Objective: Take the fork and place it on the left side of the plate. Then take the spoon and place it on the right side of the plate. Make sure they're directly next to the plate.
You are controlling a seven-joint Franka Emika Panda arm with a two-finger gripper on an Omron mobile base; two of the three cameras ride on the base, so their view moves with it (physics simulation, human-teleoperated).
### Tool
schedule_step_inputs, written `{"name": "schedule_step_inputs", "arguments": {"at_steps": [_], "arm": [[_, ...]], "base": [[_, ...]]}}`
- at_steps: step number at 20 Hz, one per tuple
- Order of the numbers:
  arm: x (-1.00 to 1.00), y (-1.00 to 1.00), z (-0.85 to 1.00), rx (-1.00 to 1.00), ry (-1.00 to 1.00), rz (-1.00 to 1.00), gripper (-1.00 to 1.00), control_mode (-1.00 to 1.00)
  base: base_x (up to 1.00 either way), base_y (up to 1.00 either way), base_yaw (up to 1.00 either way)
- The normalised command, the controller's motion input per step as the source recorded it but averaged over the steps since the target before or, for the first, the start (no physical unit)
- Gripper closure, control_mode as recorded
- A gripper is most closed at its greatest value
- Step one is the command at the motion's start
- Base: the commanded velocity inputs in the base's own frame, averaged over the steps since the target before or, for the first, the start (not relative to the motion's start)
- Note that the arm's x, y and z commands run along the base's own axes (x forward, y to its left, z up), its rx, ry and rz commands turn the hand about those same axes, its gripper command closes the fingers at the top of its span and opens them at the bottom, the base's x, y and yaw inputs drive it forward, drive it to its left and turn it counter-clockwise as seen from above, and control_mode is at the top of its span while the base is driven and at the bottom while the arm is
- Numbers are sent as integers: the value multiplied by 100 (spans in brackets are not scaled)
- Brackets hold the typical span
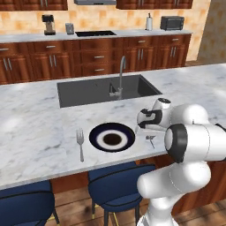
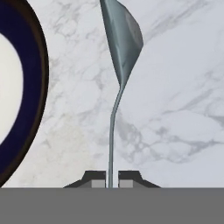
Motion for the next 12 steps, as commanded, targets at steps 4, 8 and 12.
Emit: {"name": "schedule_step_inputs", "arguments": {"at_steps": [4,8,12], "arm": [[12,1,-16,0,-1,0,100,-100],[20,2,-13,0,-1,0,100,-100],[22,3,-16,0,0,0,100,-100]], "base": [[0,0,0],[0,0,0],[0,0,0]]}}
